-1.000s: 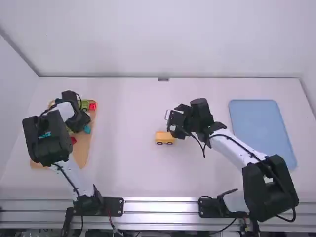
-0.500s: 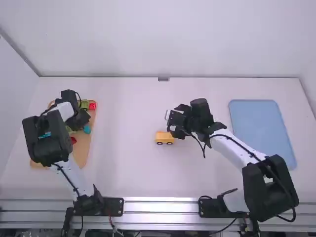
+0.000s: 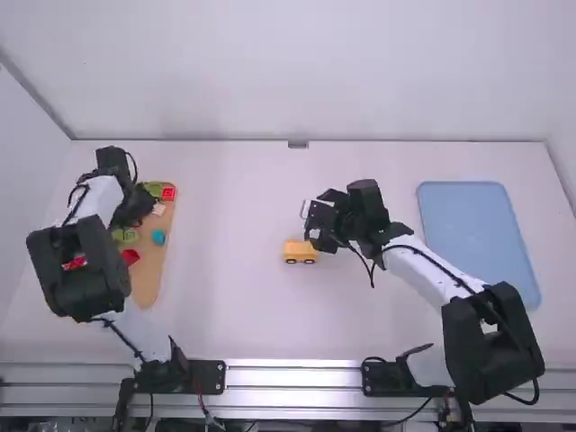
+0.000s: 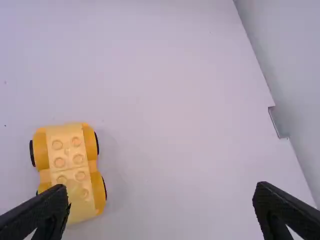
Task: Assemble lego blocks to make yellow taxi
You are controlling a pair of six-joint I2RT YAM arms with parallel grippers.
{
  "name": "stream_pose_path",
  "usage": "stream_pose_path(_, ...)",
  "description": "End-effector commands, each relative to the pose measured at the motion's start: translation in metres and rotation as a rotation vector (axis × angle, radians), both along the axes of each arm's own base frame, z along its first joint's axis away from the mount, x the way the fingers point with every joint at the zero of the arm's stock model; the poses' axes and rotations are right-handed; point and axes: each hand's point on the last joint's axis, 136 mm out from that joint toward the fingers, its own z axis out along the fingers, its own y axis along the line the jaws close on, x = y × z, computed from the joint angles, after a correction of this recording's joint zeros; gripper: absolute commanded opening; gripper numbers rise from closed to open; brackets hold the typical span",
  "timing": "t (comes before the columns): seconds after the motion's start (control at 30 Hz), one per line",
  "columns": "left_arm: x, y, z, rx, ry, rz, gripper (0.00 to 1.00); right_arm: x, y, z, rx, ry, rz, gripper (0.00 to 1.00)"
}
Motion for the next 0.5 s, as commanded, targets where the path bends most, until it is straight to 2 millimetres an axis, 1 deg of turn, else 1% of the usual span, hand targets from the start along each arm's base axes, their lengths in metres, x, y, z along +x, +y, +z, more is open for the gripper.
stream_pose_path(0.0,0.009,-0.024,0.047,-0.009,-0.133,-0.128,0.02,-0.005,0.012,0.015,0.092,0.010,0.032,0.98)
stream_pose_path(0.03,0.009,-0.029,0.054,-0.015,-0.155,-0.153,0.02,-0.005,0.015,0.019,0.122,0.017,0.029,0.98)
stream_pose_path(0.07,0.010,-0.039,0.065,-0.023,-0.199,-0.202,0.02,-0.002,0.019,0.026,0.177,0.031,0.007,0.98)
stream_pose_path(0.13,0.009,-0.066,0.090,-0.041,-0.315,-0.339,0.02,0.010,0.024,0.043,0.297,0.060,-0.073,0.98)
stream_pose_path(0.17,0.009,-0.074,0.095,-0.047,-0.346,-0.380,0.02,0.013,0.025,0.046,0.318,0.062,-0.086,0.98)
stream_pose_path(0.2,0.008,-0.095,0.106,-0.052,-0.420,-0.481,0.02,0.020,0.026,0.053,0.367,0.064,-0.111,0.98)
stream_pose_path(0.23,0.007,-0.109,0.112,-0.059,-0.471,-0.545,0.02,0.024,0.027,0.058,0.407,0.073,-0.127,0.98)
stream_pose_path(0.3,0.004,-0.131,0.122,-0.072,-0.557,-0.632,0.03,0.029,0.029,0.066,0.477,0.093,-0.139,0.98)
stream_pose_path(0.33,-0.003,-0.147,0.128,-0.092,-0.622,-0.673,0.02,0.031,0.034,0.074,0.547,0.122,-0.108,0.98)
stream_pose_path(0.4,-0.009,-0.164,0.131,-0.109,-0.679,-0.732,0.02,0.032,0.041,0.079,0.594,0.155,-0.056,0.98)
stream_pose_path(0.47,-0.014,-0.190,0.131,-0.145,-0.747,-0.848,0.02,0.036,0.048,0.081,0.647,0.222,0.016,0.98)
